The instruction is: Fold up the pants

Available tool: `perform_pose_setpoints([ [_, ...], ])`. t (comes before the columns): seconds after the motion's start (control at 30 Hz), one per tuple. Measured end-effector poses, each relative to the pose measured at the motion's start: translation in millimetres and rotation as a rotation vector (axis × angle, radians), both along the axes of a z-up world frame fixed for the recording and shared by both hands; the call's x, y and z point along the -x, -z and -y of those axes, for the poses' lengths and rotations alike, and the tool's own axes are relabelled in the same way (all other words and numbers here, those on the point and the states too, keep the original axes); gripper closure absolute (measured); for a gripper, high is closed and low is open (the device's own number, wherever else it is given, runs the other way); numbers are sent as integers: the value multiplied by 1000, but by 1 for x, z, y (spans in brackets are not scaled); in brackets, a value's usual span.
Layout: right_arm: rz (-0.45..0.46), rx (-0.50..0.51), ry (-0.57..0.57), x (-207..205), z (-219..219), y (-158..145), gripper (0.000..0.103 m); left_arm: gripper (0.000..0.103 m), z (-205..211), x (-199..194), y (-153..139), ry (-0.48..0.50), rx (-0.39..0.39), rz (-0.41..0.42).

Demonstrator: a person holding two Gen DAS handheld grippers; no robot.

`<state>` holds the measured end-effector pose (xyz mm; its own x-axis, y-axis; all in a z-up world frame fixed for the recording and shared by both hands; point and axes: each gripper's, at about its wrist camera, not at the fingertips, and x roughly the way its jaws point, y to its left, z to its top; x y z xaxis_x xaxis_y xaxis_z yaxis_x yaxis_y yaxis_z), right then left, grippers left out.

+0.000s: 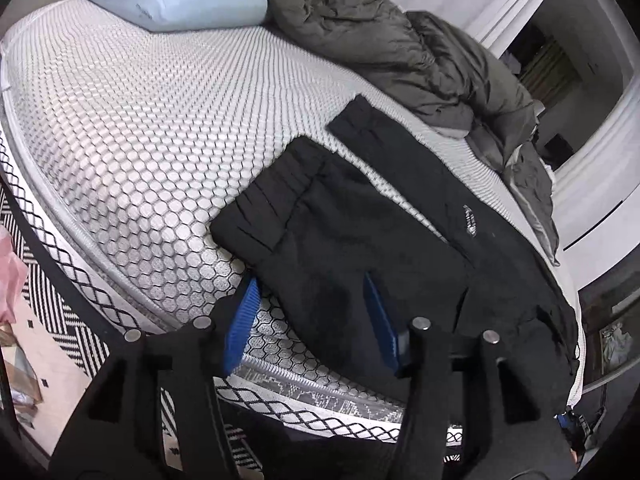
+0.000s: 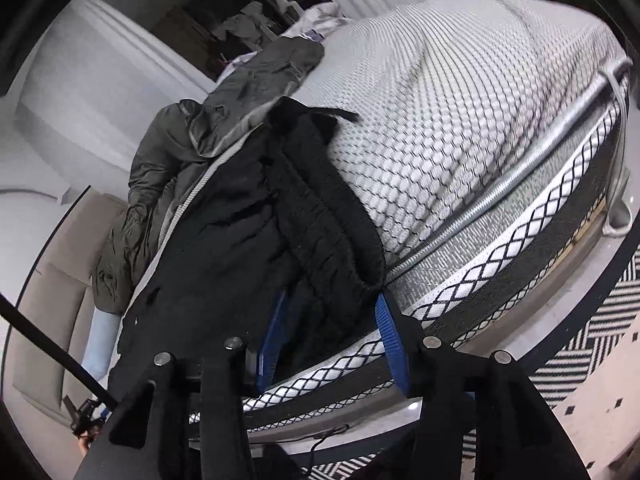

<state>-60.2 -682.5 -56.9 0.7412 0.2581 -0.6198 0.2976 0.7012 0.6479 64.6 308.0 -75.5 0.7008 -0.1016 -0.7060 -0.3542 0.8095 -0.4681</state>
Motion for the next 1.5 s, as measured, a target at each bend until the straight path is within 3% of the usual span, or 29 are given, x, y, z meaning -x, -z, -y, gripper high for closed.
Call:
perform_pose_setpoints([
  [0.07,-13,-34,7,-8,3,8,57,57,0,-6,7,-10,11,-10],
  [0.13,-31,-68,14,-14,8,16,57,68,1,-10,11,-36,-12,-26],
  [0.2,-69,-66,22,-17,10,21,57,68,3,-11,12,-44,-25,-32],
  [0.4,-66,-58,-4,-2,9,22,56,68,10,-2,7,12,-33,-40],
  [0.6,-11,-138,-30,-14,12,30,56,63,11,-6,11,28,13,-25],
  [0.67,-4,-138,-2,-21,16,30,63,84,8,-9,12,-20,12,-31],
  [0.7,1,-117,13,-21,16,26,72,98,7,-9,10,-34,7,-31],
  [0.73,0,-68,24,-20,13,19,83,102,6,-8,9,-44,4,-24],
  [0.83,63,-21,30,-7,8,-1,91,103,7,-1,-1,-50,-7,14],
  [1.03,327,-84,78,20,14,-49,93,103,3,-5,-31,-30,6,89],
  [1.13,386,-63,115,12,14,-71,93,103,-3,-21,-49,-25,37,122],
  [1.3,414,-56,182,-21,23,-94,93,103,-8,-63,-86,-14,55,173],
  [1.5,410,3,225,-88,23,-125,93,103,2,-137,-118,4,22,171],
])
